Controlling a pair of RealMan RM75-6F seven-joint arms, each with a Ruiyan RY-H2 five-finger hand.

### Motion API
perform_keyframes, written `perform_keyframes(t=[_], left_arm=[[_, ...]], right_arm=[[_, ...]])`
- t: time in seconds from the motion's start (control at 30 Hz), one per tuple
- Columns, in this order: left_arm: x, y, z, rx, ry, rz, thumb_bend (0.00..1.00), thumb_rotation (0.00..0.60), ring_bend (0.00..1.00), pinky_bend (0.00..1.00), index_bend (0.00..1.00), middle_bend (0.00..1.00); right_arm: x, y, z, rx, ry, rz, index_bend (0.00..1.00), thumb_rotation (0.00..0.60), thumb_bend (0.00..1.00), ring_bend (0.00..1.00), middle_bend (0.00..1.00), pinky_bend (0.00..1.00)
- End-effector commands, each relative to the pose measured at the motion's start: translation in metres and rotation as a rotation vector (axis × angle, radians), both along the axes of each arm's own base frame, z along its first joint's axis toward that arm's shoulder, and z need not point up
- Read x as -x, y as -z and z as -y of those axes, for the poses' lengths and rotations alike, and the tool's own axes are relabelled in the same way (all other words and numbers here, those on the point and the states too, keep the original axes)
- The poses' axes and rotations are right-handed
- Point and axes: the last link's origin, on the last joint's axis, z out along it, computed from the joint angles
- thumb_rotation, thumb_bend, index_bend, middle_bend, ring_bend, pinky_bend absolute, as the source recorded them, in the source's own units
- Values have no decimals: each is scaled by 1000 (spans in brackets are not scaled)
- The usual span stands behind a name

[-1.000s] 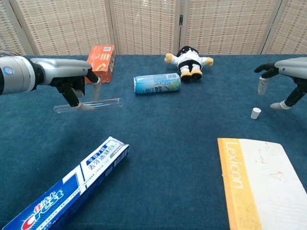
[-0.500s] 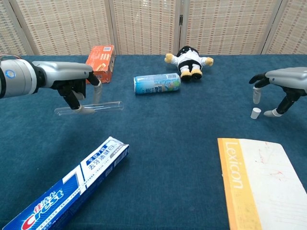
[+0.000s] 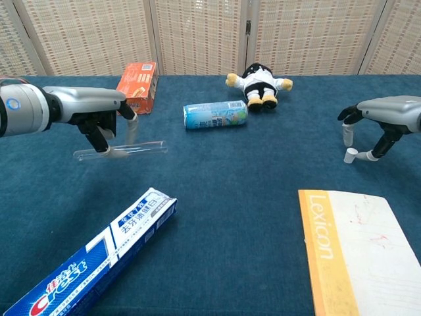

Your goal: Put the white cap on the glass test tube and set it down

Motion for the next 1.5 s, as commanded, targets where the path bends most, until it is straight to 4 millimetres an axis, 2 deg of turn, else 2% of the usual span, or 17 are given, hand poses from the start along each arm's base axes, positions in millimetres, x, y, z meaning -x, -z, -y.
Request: perform_keyframes(t=[0.03, 0.67, 0.93, 1.07, 1.23, 1.5], left_arm=[[0, 0, 0, 0, -1, 0, 358, 600, 1000, 1000, 588, 1000], [3, 2, -1, 5, -4, -3, 358, 600, 1000, 1000, 588, 1000], [3, 1, -3, -1, -7, 3, 358, 600, 1000, 1000, 588, 1000], [1, -4, -5, -5, -20, 25, 358, 600, 1000, 1000, 588, 1000], [-3, -14, -7, 6, -44, 70, 358, 600, 1000, 1000, 588, 1000], [-18, -25, -11, 58, -123, 202, 358, 600, 1000, 1000, 589, 1000]], right_arm=[[0, 1, 1, -2, 2, -1, 441, 600, 302, 0, 111, 0], [0, 6, 2, -7, 11, -8, 475, 600, 336, 0, 133, 0], [-2, 6, 2, -1, 10, 8, 554, 600, 408, 0, 186, 0], [-9, -3, 1, 22, -15, 33, 617, 600, 485, 0, 233, 0], [-30, -28, -3, 68, -70, 95, 668, 600, 537, 0, 280, 0], [-86, -75, -12, 118, -183, 242, 678, 600, 543, 0, 291, 0]])
